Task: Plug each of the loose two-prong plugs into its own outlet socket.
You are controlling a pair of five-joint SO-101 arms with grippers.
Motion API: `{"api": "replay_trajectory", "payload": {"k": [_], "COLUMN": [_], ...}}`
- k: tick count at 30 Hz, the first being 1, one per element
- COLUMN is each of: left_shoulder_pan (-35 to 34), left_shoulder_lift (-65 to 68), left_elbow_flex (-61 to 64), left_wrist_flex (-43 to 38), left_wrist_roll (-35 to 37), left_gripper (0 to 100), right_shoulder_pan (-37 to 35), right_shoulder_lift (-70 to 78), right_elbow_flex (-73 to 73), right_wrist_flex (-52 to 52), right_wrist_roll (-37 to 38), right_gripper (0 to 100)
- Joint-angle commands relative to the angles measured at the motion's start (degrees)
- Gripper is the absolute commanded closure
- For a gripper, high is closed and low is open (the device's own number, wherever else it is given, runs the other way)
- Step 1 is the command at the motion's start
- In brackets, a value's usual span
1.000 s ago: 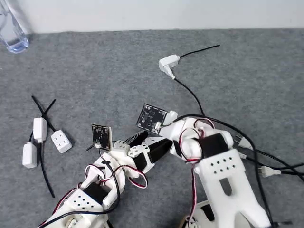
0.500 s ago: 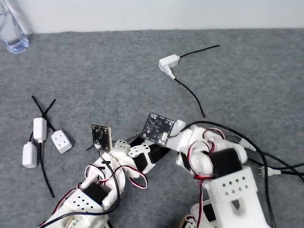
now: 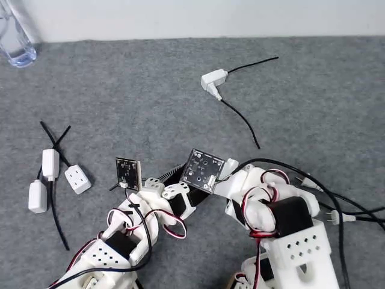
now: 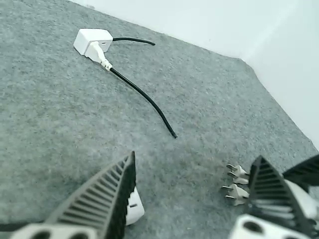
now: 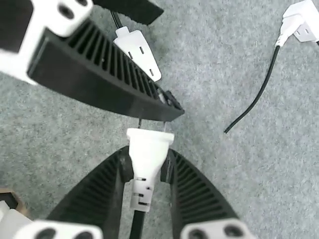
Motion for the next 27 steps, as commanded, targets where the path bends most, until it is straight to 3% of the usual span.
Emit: {"api": "replay_trajectory", "payload": {"k": [1,27], "left_shoulder_pan": [0.44,0.44], "left_shoulder_lift": [-0.53,-0.53], "left_elbow_flex": [-0.40,-0.40], "left_wrist_flex": [0.53,0.53], "left_wrist_roll": [-0.44,-0.44], "left_gripper": [66,66], "right_shoulder_pan": [-0.04,0.04], "right_shoulder_lift": [-1.19,-1.19], "right_elbow_flex": [-4.92,-8.26], "right_wrist_flex": [-2.24,-5.23], "right_wrist_roll": [-0.53,-4.75], "right_gripper": [99.1,99.1]}}
